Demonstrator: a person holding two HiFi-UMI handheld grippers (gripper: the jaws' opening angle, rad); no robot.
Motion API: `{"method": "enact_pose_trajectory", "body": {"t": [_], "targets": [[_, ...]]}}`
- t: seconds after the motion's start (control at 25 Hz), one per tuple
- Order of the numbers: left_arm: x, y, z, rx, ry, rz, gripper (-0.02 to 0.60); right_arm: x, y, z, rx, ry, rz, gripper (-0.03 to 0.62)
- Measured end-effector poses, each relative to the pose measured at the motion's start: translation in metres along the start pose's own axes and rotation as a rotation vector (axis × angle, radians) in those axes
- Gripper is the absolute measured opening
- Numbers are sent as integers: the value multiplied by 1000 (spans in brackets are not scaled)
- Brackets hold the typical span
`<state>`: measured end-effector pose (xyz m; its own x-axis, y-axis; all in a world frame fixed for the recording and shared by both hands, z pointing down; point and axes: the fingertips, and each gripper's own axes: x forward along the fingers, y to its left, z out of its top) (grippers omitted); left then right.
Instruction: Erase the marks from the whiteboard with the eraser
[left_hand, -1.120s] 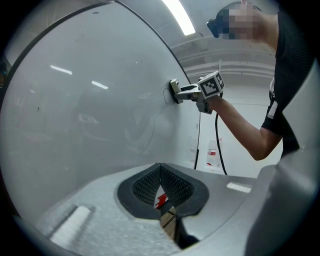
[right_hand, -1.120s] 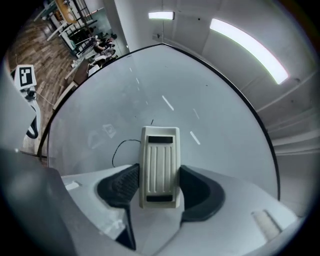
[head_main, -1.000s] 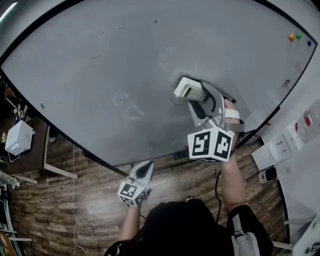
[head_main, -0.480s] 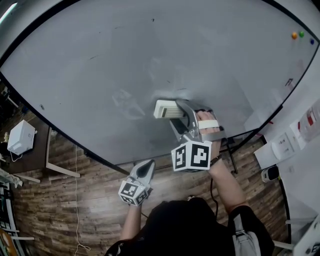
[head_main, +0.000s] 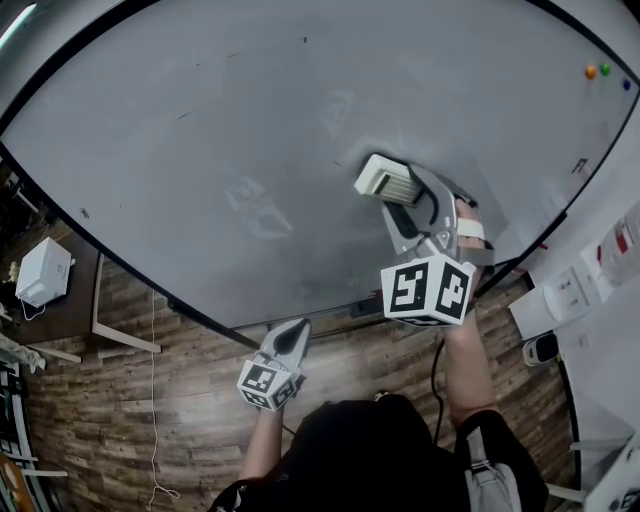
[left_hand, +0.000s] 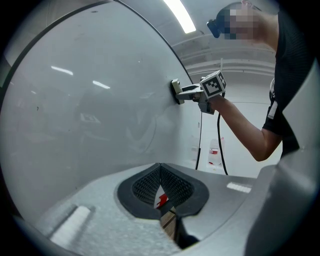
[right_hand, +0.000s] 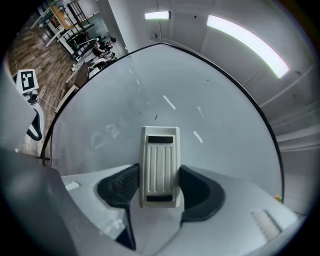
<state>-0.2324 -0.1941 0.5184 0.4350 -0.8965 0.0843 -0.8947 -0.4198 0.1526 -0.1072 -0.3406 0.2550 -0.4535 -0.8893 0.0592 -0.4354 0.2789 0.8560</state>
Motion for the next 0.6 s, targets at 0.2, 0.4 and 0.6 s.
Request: {"method": "enact_pose_trajectory", "body": {"t": [0.2, 0.4, 0.6], "targets": [[0, -1, -1, -3, -1, 5, 9, 4, 37, 22, -81, -16, 41, 250], [-4, -2, -4, -11, 3, 15, 9, 9, 113, 43, -177, -78, 201, 250], [-7, -1, -6, -11, 11, 19, 9, 9, 115, 44, -175, -86, 219, 250]]}}
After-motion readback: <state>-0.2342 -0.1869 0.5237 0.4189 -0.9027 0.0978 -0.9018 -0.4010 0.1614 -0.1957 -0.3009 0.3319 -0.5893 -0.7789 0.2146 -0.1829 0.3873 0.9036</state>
